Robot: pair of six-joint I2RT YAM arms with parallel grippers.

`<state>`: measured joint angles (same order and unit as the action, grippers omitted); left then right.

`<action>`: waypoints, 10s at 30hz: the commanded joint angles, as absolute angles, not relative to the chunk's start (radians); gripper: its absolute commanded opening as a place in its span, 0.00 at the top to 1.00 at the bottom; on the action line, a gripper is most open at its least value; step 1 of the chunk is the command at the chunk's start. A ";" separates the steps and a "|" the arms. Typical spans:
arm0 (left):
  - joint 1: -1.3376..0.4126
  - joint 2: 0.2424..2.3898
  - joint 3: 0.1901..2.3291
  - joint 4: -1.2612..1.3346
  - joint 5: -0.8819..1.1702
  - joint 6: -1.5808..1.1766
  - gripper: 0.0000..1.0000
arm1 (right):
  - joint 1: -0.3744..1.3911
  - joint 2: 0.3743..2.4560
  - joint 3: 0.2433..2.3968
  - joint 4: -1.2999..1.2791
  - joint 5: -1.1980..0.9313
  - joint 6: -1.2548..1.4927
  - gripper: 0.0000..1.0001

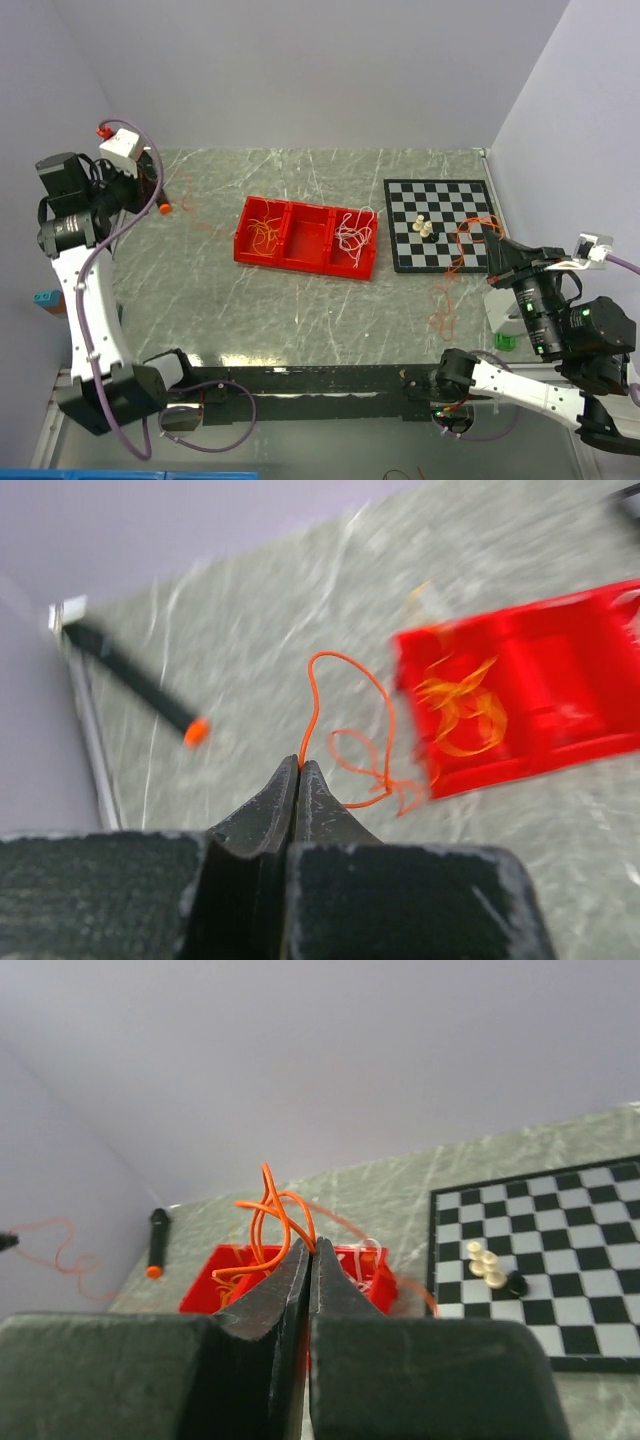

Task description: Untangle the cables

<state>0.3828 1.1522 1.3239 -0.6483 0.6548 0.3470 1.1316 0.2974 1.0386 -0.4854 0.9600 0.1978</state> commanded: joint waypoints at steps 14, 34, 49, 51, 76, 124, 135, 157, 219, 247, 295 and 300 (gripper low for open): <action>0.117 1.104 1.548 -0.603 0.906 0.264 0.99 | 1.131 0.416 1.052 -0.367 0.677 0.215 1.00; -0.367 1.333 1.517 -0.500 0.542 0.290 0.99 | 1.131 0.382 1.062 -0.385 0.627 0.244 1.00; -0.428 1.434 1.526 -0.402 0.474 0.281 0.99 | 1.131 0.374 1.049 -0.414 0.646 0.259 1.00; -0.429 1.446 1.505 -0.385 0.466 0.281 0.99 | 1.131 0.373 1.049 -0.414 0.643 0.261 1.00; -0.604 1.693 1.247 -0.261 0.118 0.238 0.97 | 1.131 0.359 1.049 -0.417 0.641 0.261 1.00; -0.857 1.651 1.594 -0.223 0.937 -0.204 0.01 | 1.131 0.549 1.108 -0.359 0.664 0.250 1.00; -0.874 1.671 1.612 -0.195 0.985 -0.198 0.24 | 1.131 0.549 1.085 -0.330 0.700 0.307 1.00; -0.891 1.648 1.655 -0.287 0.927 -0.129 0.99 | 1.131 0.589 1.069 -0.288 0.736 0.313 1.00; -0.758 1.330 2.108 -0.988 0.667 0.222 0.99 | 1.123 0.691 0.765 -0.136 0.330 0.315 0.20; -0.773 1.279 2.237 -0.746 0.238 0.173 0.99 | 1.089 0.755 0.680 -0.143 0.190 0.367 0.22; -0.767 1.425 1.796 -0.267 0.077 0.383 0.99 | 1.088 0.476 0.555 -0.195 0.360 0.439 0.28; -0.743 1.425 1.726 -0.242 0.074 0.391 0.99 | 1.088 0.459 0.560 -0.212 0.370 0.440 0.29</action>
<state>-0.7635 1.4246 1.7557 -0.2935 0.0868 0.3801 1.0904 0.4744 0.5346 -0.2070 0.3511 0.4412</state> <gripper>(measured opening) 0.022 0.716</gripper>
